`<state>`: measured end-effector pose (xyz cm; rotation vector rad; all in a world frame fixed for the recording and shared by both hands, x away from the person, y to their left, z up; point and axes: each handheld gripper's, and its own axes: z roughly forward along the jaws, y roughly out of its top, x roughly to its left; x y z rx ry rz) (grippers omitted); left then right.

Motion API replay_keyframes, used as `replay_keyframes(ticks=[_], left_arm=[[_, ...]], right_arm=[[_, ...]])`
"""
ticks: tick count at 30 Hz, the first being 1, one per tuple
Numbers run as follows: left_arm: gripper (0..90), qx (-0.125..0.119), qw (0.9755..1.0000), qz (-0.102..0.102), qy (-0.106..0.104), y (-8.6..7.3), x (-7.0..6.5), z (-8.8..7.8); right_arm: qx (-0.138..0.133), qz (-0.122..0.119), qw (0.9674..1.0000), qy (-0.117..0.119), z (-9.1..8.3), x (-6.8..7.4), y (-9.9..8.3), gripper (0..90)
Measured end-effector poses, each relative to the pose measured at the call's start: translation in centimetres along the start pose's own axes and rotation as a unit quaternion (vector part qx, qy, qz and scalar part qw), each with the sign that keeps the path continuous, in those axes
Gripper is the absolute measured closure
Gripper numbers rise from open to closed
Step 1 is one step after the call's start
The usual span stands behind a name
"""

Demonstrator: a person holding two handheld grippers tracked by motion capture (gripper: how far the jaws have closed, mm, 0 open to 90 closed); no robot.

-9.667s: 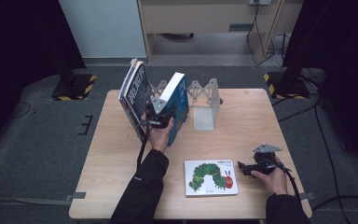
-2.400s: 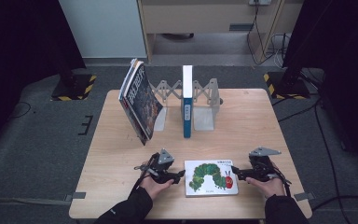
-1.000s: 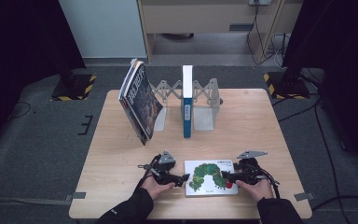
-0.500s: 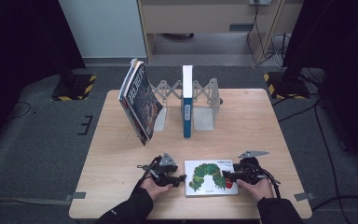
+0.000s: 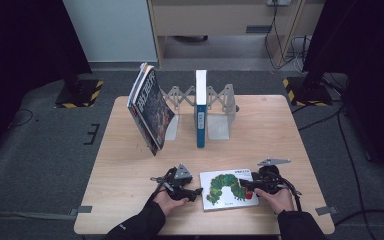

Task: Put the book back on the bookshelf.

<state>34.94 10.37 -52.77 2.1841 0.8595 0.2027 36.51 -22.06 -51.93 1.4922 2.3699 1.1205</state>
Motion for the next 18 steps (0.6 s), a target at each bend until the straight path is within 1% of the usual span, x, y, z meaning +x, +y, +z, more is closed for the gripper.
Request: replay_keyframes(ticks=[2,3,5,6,7,8,12,13,14,15,18], left_arm=[[31.8,-0.001,1.0,-0.001,0.004,0.0,0.0,0.0],[29.9,0.0,1.0,0.002,0.008,-0.1,0.0,0.1],[26.1,0.001,0.9999,0.01,0.013,-0.1,0.0,0.1],[24.8,0.002,0.9998,0.014,0.015,-0.2,0.0,0.1],[23.7,0.003,0.9997,0.018,0.017,-0.2,0.0,0.1],[22.4,0.002,0.9996,0.02,0.019,-0.2,0.1,0.2],[17.2,-0.004,0.9996,0.021,0.02,-0.4,0.3,0.3],[16.5,-0.005,0.9996,0.022,0.02,-0.4,0.3,0.3],[15.9,-0.006,0.9995,0.022,0.02,-0.4,0.3,0.3],[15.4,-0.007,0.9995,0.022,0.02,-0.4,0.4,0.4],[14.5,-0.008,0.9995,0.024,0.02,-0.4,0.4,0.4]], right_arm=[[0.005,0.008,0.9999,-0.001,0.0,-0.1,-0.1,32.8],[0.007,0.007,0.9999,0.001,0.0,-0.1,-0.2,32.8],[0.007,0.012,0.9999,0.004,-0.1,-0.1,-0.2,34.0],[0.004,0.016,0.9998,0.01,-0.2,-0.1,-0.2,33.9],[0.001,0.017,0.9998,0.011,-0.2,0.0,-0.1,33.9],[0.0,0.012,0.9999,0.009,-0.2,-0.1,-0.1,34.0],[-0.006,0.021,0.9996,0.017,-0.6,0.0,-0.1,34.1],[-0.008,0.019,0.9996,0.018,-0.6,-0.1,0.0,34.1],[-0.011,0.023,0.9994,0.021,-0.7,-0.1,0.0,34.1],[-0.016,0.02,0.9994,0.021,-0.8,-0.2,0.0,34.2],[-0.027,0.023,0.999,0.026,-1.2,-0.2,0.1,34.0]])
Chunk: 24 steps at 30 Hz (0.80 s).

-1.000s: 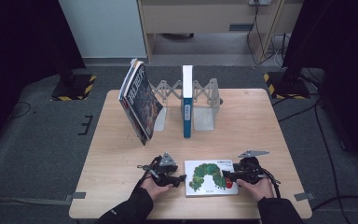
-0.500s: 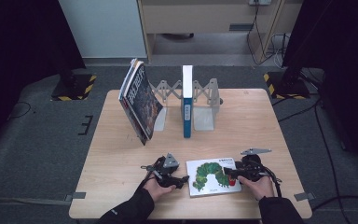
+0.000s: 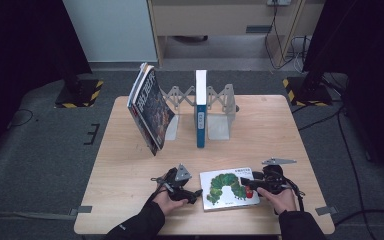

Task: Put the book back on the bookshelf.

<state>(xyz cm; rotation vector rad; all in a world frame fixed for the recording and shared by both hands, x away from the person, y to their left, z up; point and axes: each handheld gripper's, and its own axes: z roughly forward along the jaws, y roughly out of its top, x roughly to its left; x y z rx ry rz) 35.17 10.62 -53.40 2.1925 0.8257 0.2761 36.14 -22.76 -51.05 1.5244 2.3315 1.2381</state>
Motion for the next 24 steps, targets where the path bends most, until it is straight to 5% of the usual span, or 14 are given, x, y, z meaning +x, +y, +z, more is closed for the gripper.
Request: replay_keyframes(ticks=[14,24], left_arm=[[12.0,-0.004,1.0,0.003,-0.001,-0.1,0.1,0.1],[11.5,-0.004,1.0,0.003,0.001,-0.1,0.1,0.1]], right_arm=[[-0.092,0.005,0.995,0.039,-1.3,0.4,0.8,33.4],[-0.095,0.007,0.9943,0.047,-1.6,0.7,0.7,32.4]])
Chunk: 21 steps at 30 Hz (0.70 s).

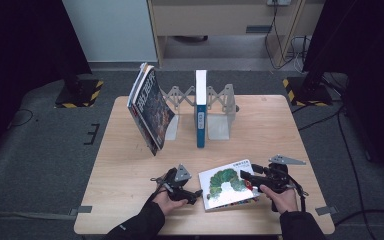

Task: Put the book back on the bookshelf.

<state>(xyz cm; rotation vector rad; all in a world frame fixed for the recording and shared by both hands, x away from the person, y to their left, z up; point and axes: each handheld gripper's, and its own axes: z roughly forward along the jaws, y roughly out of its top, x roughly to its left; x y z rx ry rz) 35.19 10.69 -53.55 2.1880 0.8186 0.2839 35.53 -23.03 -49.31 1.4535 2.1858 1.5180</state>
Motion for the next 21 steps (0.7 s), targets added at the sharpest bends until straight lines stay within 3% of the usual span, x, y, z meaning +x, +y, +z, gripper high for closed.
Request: replay_keyframes(ticks=[5,10,13,16,21], left_arm=[[11.0,0.001,1.0,0.0,0.001,0.01,0.0,0.01],[4.8,0.008,1.0,0.003,0.0,0.04,-0.03,0.13],[3.2,0.01,0.9999,0.003,-0.001,0.04,-0.05,0.15],[1.8,0.012,0.9999,0.004,-0.002,0.03,-0.05,0.16],[0.8,0.012,0.9999,0.003,-0.008,0.03,-0.01,0.16]], right_arm=[[0.004,-0.006,1.0,-0.004,0.03,0.04,-0.17,31.8],[0.004,0.003,1.0,0.006,-0.19,0.04,-0.22,32.4],[0.014,0.014,0.9992,0.036,-0.16,0.22,-0.32,36.3],[0.031,-0.011,0.999,0.031,0.3,0.72,-0.37,35.2],[0.043,-0.001,0.9986,0.03,0.61,0.26,-0.37,37.9]])
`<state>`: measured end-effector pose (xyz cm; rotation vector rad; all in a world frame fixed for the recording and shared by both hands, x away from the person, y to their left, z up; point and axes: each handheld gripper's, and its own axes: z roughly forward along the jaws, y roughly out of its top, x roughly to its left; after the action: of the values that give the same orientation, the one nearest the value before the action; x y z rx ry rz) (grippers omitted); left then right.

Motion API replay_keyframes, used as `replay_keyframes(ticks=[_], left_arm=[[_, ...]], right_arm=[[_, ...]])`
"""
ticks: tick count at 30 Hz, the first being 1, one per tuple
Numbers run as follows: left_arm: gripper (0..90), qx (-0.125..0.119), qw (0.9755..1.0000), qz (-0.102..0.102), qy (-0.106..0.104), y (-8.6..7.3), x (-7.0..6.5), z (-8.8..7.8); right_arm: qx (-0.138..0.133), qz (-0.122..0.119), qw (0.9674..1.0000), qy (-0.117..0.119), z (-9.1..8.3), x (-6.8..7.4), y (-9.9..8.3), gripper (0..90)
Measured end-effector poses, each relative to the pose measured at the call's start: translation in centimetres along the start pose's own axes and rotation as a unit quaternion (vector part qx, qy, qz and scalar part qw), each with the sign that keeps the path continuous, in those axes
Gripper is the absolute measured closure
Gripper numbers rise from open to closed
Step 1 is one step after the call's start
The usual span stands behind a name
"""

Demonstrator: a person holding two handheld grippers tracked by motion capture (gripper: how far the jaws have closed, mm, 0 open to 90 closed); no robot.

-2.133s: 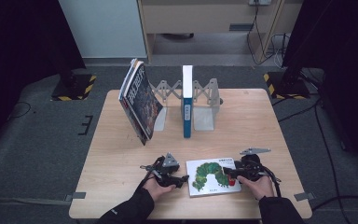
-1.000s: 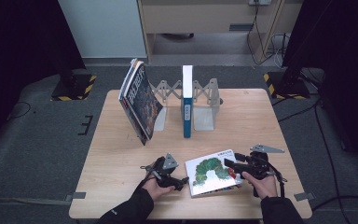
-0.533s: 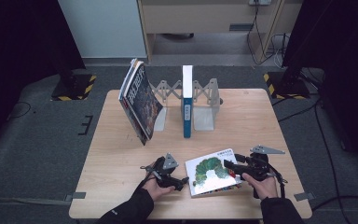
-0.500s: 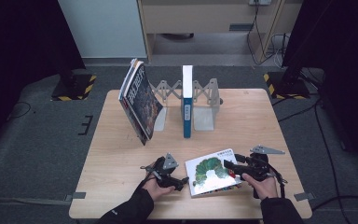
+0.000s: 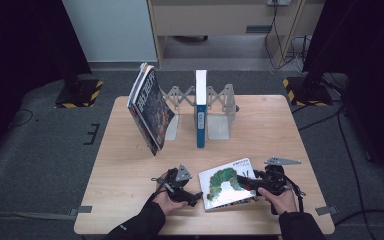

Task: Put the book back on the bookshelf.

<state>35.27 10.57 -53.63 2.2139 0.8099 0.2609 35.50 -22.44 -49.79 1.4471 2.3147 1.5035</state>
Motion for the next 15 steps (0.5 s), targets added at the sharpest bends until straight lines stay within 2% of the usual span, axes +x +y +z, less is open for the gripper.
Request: replay_keyframes(ticks=[4,7,8,10,15], left_arm=[[2.4,-0.006,0.9999,-0.01,-0.004,0.0,0.2,-0.2],[8.9,-0.005,0.9988,-0.046,-0.018,0.1,0.5,-0.7],[11.4,-0.008,0.9977,-0.062,-0.025,0.2,0.6,-0.8],[15.4,-0.014,0.9959,-0.08,-0.039,0.3,0.6,-1.0],[17.7,-0.028,0.9933,-0.093,-0.063,0.7,0.1,-1.0]], right_arm=[[0.016,-0.001,0.9999,-0.003,0.6,-0.3,0.0,39.7],[0.027,-0.001,0.9996,-0.007,1.0,-0.6,0.1,43.3],[0.029,-0.001,0.9995,-0.008,1.1,-0.7,0.1,44.7],[0.033,0.004,0.9994,-0.006,1.1,-1.0,0.1,46.4],[0.034,0.009,0.9994,-0.001,1.0,-1.2,0.2,49.3]])
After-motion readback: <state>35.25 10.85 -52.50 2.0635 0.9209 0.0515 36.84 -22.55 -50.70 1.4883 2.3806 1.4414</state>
